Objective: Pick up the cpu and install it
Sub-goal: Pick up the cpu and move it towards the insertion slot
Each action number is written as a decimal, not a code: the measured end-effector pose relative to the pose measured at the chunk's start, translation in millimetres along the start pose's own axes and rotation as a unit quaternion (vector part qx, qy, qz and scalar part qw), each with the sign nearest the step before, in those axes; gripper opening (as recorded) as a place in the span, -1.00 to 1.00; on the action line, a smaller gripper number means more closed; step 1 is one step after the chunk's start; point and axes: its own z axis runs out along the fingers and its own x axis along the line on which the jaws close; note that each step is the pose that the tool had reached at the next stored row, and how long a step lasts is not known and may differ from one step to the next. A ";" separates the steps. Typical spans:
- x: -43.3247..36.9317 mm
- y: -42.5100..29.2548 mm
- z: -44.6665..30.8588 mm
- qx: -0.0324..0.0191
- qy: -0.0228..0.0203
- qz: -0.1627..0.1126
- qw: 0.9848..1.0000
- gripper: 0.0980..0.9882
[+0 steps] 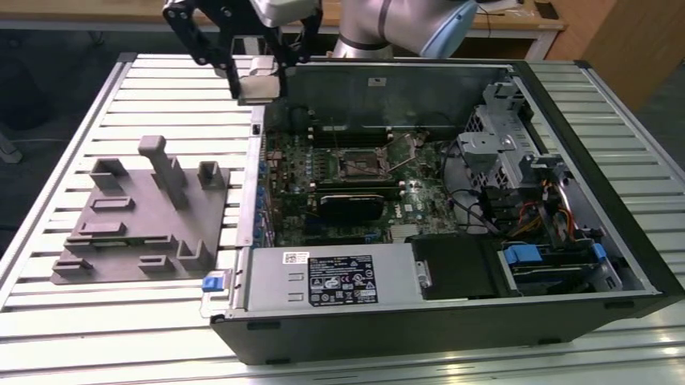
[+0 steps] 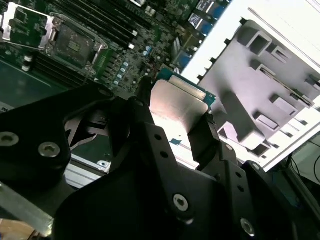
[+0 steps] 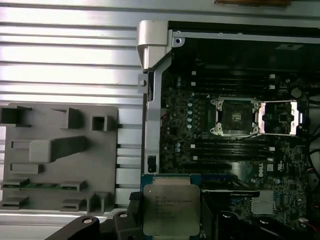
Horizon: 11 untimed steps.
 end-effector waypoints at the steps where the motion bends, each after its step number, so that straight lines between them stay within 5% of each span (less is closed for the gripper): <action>1: -4.3 -0.1 0.1 0.000 0.000 0.000 1.000 0.00; 11: -44.2 -0.7 2.0 0.000 0.001 0.000 1.000 0.00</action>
